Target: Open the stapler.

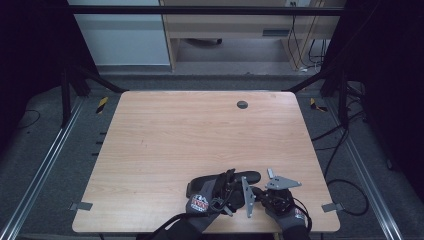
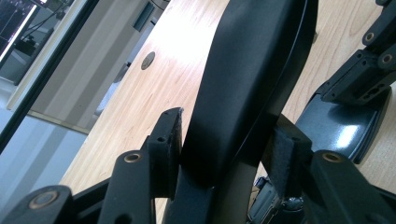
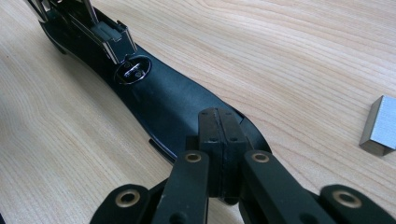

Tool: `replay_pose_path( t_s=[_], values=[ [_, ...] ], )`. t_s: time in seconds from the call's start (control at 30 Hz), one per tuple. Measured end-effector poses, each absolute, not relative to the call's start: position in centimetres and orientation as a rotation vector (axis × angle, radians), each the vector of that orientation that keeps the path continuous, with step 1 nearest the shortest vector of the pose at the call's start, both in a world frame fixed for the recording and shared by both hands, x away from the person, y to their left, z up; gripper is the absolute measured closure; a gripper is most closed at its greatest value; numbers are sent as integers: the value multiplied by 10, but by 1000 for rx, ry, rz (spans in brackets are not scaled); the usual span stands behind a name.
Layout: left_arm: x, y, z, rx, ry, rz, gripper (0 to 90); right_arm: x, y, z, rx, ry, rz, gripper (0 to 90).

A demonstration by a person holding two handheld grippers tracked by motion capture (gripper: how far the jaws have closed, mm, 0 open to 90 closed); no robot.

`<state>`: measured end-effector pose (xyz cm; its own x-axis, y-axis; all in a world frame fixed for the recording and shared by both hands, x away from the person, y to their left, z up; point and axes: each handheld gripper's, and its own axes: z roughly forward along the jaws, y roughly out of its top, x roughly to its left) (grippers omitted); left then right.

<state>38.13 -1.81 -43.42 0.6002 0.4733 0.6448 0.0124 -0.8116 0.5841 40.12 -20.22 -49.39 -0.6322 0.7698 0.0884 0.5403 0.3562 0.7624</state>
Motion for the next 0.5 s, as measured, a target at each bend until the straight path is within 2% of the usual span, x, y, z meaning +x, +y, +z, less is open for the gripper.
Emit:
replay_pose_path(
  t_s=[0.5],
  values=[
    [381, -7, -422, 2259, 421, 1113, 527, 401, -202, -494, 1165, 2331, 1150, 900]
  ],
)
